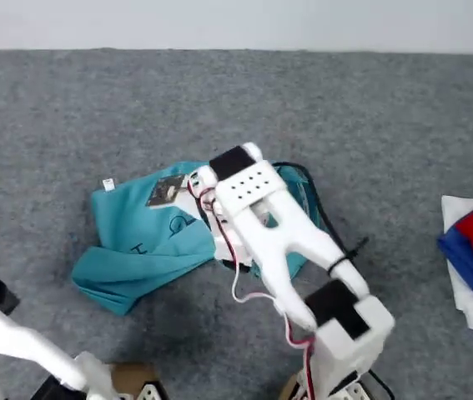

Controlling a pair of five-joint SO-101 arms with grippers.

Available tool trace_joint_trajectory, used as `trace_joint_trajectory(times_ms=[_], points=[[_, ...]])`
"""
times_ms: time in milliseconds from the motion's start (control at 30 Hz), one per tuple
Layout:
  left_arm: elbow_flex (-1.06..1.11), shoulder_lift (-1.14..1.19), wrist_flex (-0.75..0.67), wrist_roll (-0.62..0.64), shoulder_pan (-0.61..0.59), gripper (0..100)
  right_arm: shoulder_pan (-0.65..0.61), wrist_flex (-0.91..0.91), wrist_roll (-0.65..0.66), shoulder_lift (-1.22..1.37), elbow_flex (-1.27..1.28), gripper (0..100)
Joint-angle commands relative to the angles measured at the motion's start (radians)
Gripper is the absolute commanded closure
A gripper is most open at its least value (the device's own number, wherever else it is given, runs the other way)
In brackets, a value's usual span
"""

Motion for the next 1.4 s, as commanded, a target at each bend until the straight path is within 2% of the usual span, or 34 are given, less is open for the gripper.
trace_joint_trajectory(times_ms=[0, 133, 267, 333, 433, 600, 667, 767, 900, 1000, 1100, 1267, 1367], points=[[-0.031, -0.031, 0.031, 0.009, 0.002, 82, -0.05, 0.047, 0.127, -0.15, 0.132, 97.7], [-0.031, -0.031, 0.031, 0.009, 0.002, 82, -0.151, 0.047, 0.235, -0.292, 0.396, 97.7], [-0.03, -0.031, 0.031, 0.009, 0.002, 82, -0.211, 0.045, 0.245, -0.397, 0.539, 96.5], [-0.015, -0.031, 0.031, 0.009, 0.003, 82, -0.211, 0.045, 0.181, -0.43, 0.54, 91.0], [0.024, -0.031, 0.031, 0.009, 0.003, 82, -0.196, 0.045, 0.054, -0.472, 0.511, 76.1], [0.065, -0.031, 0.029, 0.009, 0.003, 82, -0.15, 0.045, 0.031, -0.541, 0.428, 53.6], [0.064, -0.031, 0.029, 0.009, 0.003, 82, -0.128, 0.045, 0.025, -0.565, 0.374, 51.4], [0.062, -0.031, 0.029, 0.009, 0.003, 82, -0.042, 0.004, 0.026, -0.555, 0.265, 53.5], [0.064, -0.031, 0.029, 0.009, 0.003, 82, 0.137, -0.148, 0.029, -0.394, 0.152, 56.3], [0.064, -0.031, 0.029, 0.009, 0.003, 82, 0.219, -0.203, 0.029, -0.185, 0.026, 56.7], [0.065, -0.031, 0.029, 0.009, 0.003, 82, 0.234, -0.151, 0.029, 0.031, -0.184, 56.7], [0.065, -0.031, 0.029, 0.009, 0.003, 82, 0.186, 0.03, 0.028, 0.363, -0.632, 56.7], [0.065, -0.031, 0.029, 0.011, 0.003, 82, 0.162, 0.047, 0.025, 0.521, -0.795, 56.7]])
